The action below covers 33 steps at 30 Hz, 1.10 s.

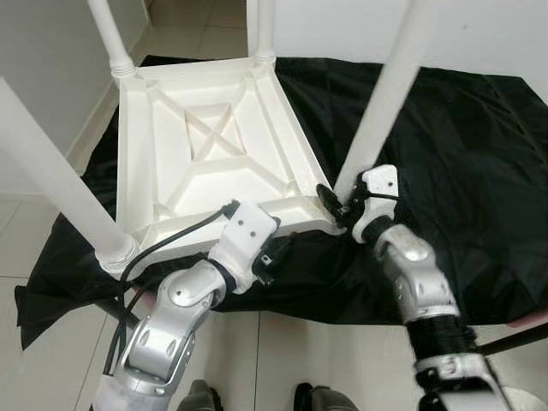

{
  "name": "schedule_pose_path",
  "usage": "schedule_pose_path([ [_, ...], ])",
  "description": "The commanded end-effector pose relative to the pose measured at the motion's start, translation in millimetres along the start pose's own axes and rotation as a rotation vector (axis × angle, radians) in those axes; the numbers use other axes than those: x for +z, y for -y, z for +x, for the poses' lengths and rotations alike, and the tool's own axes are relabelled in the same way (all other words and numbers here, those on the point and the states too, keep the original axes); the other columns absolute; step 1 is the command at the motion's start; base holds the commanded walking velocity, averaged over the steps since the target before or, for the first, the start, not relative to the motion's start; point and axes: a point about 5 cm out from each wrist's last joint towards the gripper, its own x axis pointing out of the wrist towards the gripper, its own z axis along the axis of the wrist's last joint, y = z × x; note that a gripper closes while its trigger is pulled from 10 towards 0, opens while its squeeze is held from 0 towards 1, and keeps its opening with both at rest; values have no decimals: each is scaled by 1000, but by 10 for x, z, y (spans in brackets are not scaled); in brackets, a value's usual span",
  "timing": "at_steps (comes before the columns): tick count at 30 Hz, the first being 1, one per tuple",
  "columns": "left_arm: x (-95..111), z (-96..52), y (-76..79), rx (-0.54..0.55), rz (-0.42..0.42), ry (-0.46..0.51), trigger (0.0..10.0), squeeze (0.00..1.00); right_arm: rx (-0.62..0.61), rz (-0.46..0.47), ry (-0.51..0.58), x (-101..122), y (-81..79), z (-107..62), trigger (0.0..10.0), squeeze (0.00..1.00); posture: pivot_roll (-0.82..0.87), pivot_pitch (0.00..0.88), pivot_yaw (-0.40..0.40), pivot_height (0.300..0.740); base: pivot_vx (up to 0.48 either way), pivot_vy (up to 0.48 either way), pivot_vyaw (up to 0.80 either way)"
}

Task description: Building children table

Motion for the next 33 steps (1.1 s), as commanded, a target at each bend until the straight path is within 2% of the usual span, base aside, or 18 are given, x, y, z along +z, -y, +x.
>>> schedule_pose_path([
  [1, -76, 19, 9, 33, -9, -23, 10000, 0, -154, 7, -60, -164, -42, -104, 10000, 0, -44, 97, -7, 740, 0, 0, 0],
  [3, -76, 19, 9, 33, -9, -23, 10000, 0, -154, 7, -60, -164, -42, -104, 10000, 0, -44, 97, -7, 740, 0, 0, 0],
  [5, -60, 57, -62, 48, 3, -14, 10000, 0, -367, 16, -55, -232, -161, -214, 10000, 0, -49, 81, 2, 740, 0, 0, 0],
  [7, -43, 84, -125, 56, 15, -7, 10000, 0, -381, -3, -38, -245, -272, -236, 10000, 0, -54, 77, 10, 740, 0, 0, 0],
  [11, -38, 97, -149, 50, 30, -6, 10000, 0, -329, 19, -22, -222, -307, -252, 10000, 0, -66, 65, 28, 740, 0, 0, 0],
  [12, -24, 118, -188, 42, 45, -4, 10000, 0, -285, 73, 15, -184, -283, -270, 10000, 1000, -72, 62, 33, 740, 0, 0, 0],
  [17, -5, 134, -227, 34, 59, 6, 10000, 0, -285, 37, 37, -114, -224, -267, 10000, 1000, -94, 52, 51, 740, 0, 0, 0],
  [21, -26, 165, -260, 37, 62, 6, 10000, 0, -252, 11, 67, -69, -119, -287, 10000, 1000, -105, 48, 48, 740, 0, 0, 0],
  [22, -9, 175, -271, 36, 61, 10, 10000, 0, -182, 9, 72, -42, -113, -259, 10000, 639, -103, 62, 45, 740, 0, 0, 0],
  [23, -9, 175, -271, 36, 61, 10, 10000, 0, -182, 9, 72, -42, -113, -259, 10000, 639, -103, 62, 45, 740, 0, 0, 0],
  [24, 20, 178, -281, 36, 55, 21, 10000, 0, -90, -12, 85, 5, -107, -239, 10000, 0, -98, 91, 38, 740, 0, 0, 0],
  [27, 27, 176, -284, 36, 51, 27, 10000, 0, -65, -27, 93, 21, -103, -242, 10000, 0, -98, 91, 38, 740, 0, 0, 0],
  [28, -2, 160, -278, 40, 56, 16, 10000, 0, 32, -39, 89, 21, -70, -230, 10000, 0, -98, 77, 35, 740, 0, 0, 0],
  [29, -2, 160, -278, 40, 56, 16, 10000, 0, 32, -39, 89, 21, -70, -230, 10000, 0, -98, 77, 35, 740, 0, 0, 0],
  [30, -3, 146, -267, 42, 63, 16, 10000, 0, 109, -47, 90, 28, -46, -218, 10000, 0, -101, 93, 32, 740, 0, 0, 0],
  [31, -3, 146, -267, 42, 63, 16, 10000, 0, 109, -47, 90, 28, -46, -218, 10000, 0, -101, 93, 32, 740, 0, 0, 0],
  [32, -18, 124, -254, 50, 44, 22, 10000, 0, 211, -65, 102, 36, -12, -213, 10000, 0, -104, 95, 32, 740, 0, 0, 0],
  [33, -18, 124, -254, 50, 44, 22, 10000, 0, 211, -65, 102, 36, -12, -213, 10000, 0, -104, 95, 32, 740, 0, 0, 0],
])
